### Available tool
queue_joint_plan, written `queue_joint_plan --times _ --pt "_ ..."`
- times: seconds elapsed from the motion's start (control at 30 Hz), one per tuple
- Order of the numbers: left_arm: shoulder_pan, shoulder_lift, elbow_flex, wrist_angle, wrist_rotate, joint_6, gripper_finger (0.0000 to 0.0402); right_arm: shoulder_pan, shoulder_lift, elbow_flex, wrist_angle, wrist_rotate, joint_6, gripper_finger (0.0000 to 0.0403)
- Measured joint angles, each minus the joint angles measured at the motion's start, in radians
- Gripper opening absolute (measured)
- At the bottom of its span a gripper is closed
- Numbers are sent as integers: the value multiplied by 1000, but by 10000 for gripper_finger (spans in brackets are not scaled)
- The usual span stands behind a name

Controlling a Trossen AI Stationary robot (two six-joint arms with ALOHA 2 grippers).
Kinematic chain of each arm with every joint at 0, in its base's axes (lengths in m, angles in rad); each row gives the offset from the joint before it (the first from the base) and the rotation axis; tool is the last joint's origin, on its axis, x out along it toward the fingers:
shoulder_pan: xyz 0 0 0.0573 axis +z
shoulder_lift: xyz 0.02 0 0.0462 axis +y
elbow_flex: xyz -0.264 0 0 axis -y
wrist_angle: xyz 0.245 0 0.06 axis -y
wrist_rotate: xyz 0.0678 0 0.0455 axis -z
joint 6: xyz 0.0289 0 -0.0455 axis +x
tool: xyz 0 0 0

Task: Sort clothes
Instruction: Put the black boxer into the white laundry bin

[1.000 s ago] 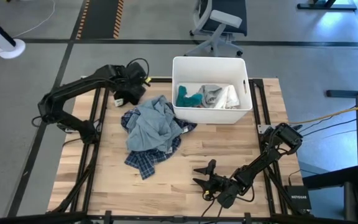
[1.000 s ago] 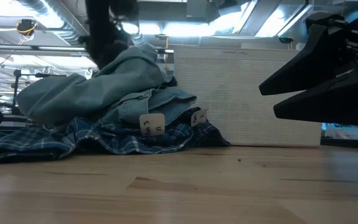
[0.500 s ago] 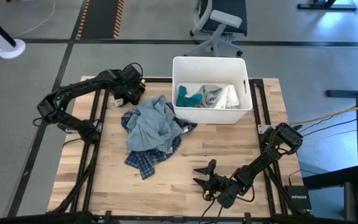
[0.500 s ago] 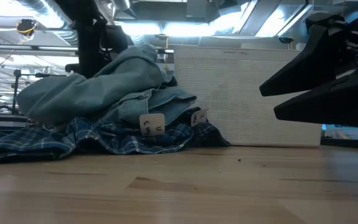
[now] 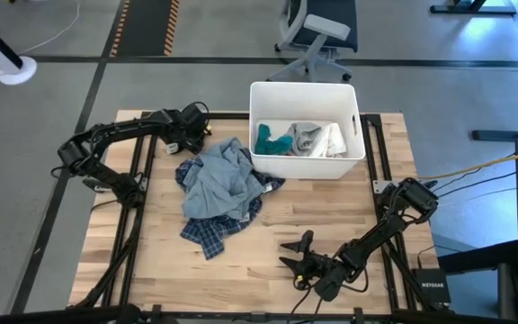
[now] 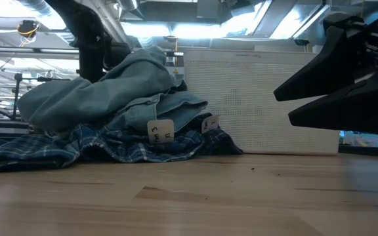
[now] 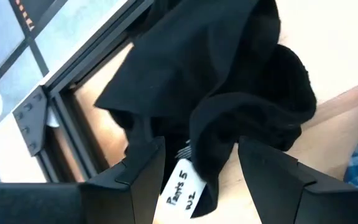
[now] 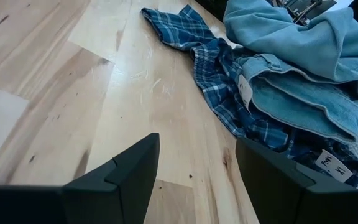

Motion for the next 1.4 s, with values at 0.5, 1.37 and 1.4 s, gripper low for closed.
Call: queue_joint_plan --times 0.5,1.37,1.4 --pt "21 17 -28 112 -11 78 108 0 0 0 -4 1 0 232" --pt "-75 -77 47 -61 -89 138 5 0 0 0 -11 39 0 232" --pt "-96 -106 68 -90 -93 133 5 0 0 0 -11 43 0 232"
